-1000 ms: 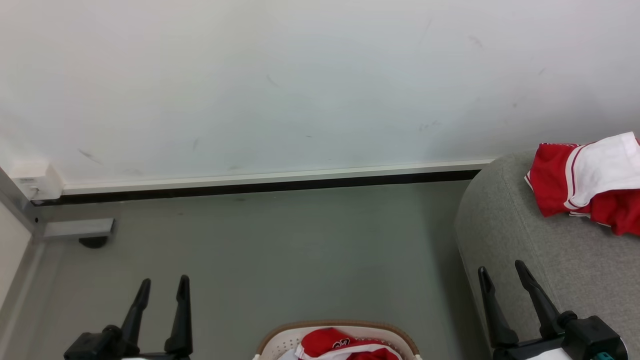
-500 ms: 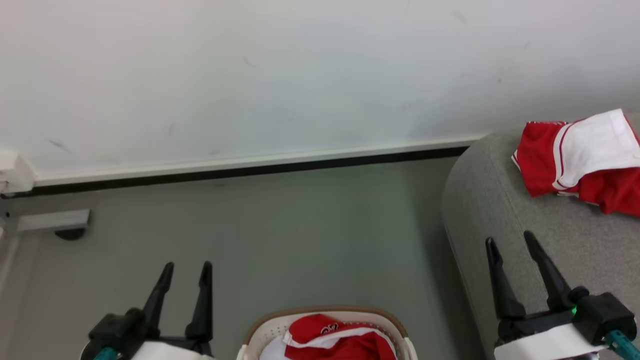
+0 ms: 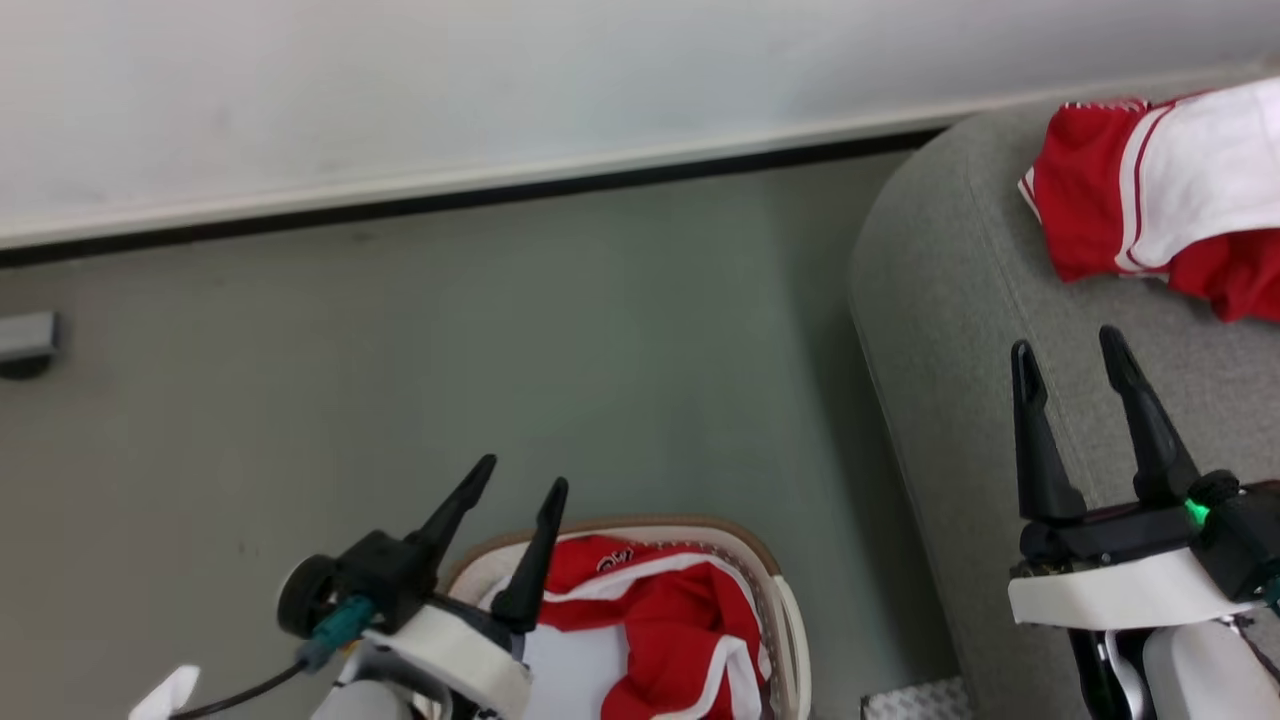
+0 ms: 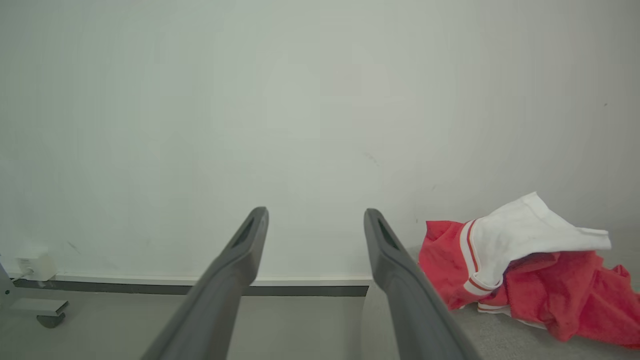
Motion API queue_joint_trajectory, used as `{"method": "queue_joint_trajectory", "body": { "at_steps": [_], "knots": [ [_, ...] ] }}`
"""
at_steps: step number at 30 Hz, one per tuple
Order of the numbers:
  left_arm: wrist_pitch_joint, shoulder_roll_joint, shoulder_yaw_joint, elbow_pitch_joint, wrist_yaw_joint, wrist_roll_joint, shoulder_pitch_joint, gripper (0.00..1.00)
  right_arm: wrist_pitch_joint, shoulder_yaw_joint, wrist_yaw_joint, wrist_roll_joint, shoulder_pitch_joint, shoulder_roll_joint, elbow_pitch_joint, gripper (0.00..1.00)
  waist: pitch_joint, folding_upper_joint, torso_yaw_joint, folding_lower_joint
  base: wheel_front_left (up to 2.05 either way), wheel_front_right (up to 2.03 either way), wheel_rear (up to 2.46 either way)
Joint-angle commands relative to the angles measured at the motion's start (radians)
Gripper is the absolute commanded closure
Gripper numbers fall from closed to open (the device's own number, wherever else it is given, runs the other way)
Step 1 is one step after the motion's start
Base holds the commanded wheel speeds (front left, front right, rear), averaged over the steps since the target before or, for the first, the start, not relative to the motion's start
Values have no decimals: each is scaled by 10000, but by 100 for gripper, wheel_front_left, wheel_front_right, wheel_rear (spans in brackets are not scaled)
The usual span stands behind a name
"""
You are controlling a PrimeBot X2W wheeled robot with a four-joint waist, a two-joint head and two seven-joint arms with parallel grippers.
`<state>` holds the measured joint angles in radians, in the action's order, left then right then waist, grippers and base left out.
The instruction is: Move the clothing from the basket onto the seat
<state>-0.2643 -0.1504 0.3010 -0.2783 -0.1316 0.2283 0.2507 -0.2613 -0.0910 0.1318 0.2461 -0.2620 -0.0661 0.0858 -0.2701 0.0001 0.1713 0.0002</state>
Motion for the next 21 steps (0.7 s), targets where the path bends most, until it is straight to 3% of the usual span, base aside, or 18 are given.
{"method": "queue_joint_trajectory", "body": {
  "at_steps": [1, 12, 21],
  "knots": [
    [-3, -173, 287, -144, 20, 5, 244, 0, -34, 46, -22, -138, -219, 2, -113, 0, -592, -1, 288, -2, 0, 0, 0],
    [184, -1138, 3016, -2005, 17, 441, 2281, 0, -34, 367, -22, -389, -1394, 142, -825, 0, -2516, -1, 797, -2, 0, 0, 0],
    [527, -1497, 4992, -3721, 16, 809, 4056, 0, -30, 855, -22, 91, -2397, 167, -1739, 0, -4027, -1, 990, -2, 0, 0, 0]
  ]
}}
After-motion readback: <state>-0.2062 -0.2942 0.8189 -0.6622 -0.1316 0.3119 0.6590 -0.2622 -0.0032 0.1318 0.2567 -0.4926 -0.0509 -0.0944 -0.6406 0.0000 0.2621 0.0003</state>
